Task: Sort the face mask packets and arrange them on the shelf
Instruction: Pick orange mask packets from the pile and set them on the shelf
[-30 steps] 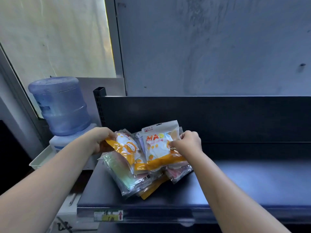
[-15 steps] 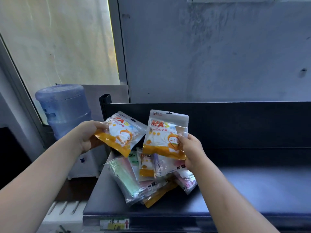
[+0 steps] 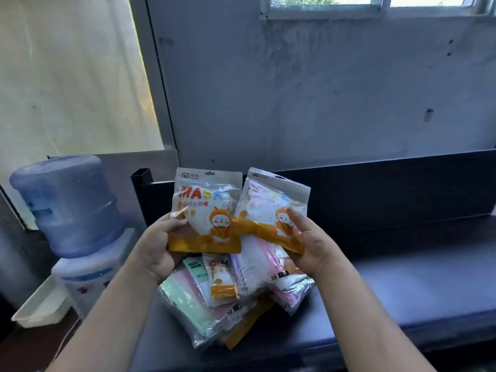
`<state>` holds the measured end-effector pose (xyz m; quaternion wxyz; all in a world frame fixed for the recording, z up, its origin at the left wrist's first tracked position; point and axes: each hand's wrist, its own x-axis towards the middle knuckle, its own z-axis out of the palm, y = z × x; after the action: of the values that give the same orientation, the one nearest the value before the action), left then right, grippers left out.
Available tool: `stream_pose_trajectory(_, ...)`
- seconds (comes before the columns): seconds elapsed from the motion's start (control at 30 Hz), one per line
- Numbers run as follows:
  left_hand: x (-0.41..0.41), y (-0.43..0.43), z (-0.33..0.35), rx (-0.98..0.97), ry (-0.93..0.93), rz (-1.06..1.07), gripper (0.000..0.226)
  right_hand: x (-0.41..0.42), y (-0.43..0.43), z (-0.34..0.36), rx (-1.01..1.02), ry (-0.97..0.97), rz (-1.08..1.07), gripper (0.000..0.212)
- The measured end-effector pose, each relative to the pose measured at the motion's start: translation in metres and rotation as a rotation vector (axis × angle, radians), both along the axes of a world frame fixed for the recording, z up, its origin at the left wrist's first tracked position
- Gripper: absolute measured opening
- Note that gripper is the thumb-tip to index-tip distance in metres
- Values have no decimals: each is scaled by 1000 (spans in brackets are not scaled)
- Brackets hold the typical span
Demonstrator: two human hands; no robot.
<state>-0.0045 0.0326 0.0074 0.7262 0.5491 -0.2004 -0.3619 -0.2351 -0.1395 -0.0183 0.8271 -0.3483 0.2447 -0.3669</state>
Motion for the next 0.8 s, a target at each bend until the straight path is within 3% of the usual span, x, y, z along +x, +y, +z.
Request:
stream_pose_trajectory(0.13,-16,-10,-17,-43,58,45,23,-17,-3,-2,-114,58,-61,39)
stream_pose_trajectory(0.4,-66,-32,-32,-53,30,-31,25,-83,-14,-32,-92,125,-290,21)
stream_pose_trajectory(0.8,-226,-102,-37,-121,104,-147,32,-281,-79,-43,-52,205,-402,22)
